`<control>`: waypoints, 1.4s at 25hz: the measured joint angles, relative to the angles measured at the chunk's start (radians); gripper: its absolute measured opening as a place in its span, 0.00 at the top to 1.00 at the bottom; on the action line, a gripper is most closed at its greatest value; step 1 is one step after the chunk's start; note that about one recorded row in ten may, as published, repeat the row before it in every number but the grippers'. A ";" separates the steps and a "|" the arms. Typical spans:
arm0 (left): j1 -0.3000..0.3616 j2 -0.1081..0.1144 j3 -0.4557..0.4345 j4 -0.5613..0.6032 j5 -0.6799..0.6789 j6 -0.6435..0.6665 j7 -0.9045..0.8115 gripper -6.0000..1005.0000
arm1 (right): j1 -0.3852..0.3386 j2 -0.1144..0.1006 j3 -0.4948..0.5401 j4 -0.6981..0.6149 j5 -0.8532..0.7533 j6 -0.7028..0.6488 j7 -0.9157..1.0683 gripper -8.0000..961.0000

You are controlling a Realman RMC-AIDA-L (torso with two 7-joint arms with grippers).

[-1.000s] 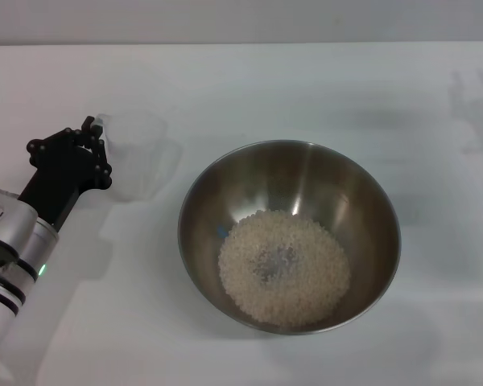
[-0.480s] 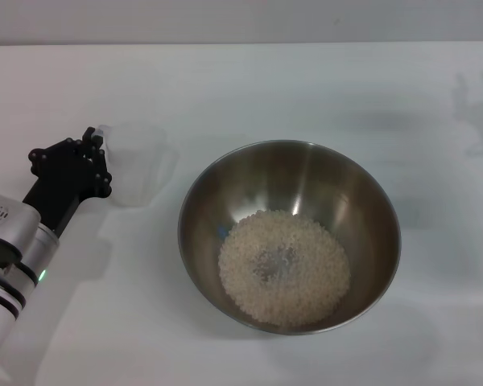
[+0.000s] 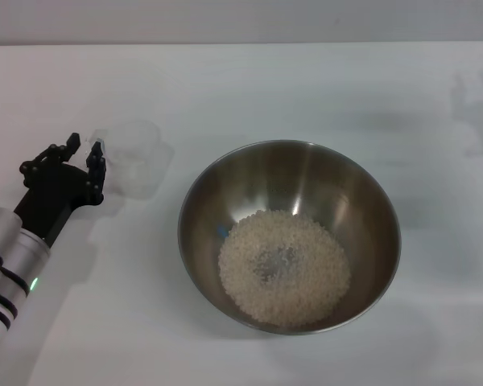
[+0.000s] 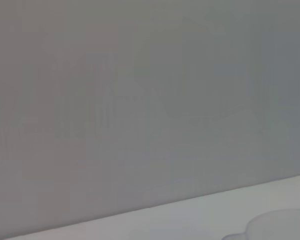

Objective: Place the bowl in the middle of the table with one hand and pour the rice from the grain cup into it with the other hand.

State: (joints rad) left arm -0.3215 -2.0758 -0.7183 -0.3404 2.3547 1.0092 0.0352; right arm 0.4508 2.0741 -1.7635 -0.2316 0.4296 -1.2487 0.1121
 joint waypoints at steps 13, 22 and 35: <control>0.093 0.003 -0.001 -0.003 0.000 0.099 -0.024 0.62 | 0.010 -0.002 0.000 0.003 0.000 0.009 -0.005 0.59; 0.148 0.003 -0.038 0.002 0.000 0.296 -0.114 0.62 | 0.004 0.005 -0.012 0.010 0.000 0.007 0.018 0.59; 0.048 0.000 -0.052 -0.001 0.000 0.328 -0.139 0.62 | -0.006 0.010 -0.032 0.016 0.000 0.003 0.062 0.59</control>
State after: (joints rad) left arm -0.2731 -2.0761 -0.7698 -0.3417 2.3547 1.3374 -0.1041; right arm 0.4444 2.0844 -1.7956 -0.2157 0.4295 -1.2453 0.1740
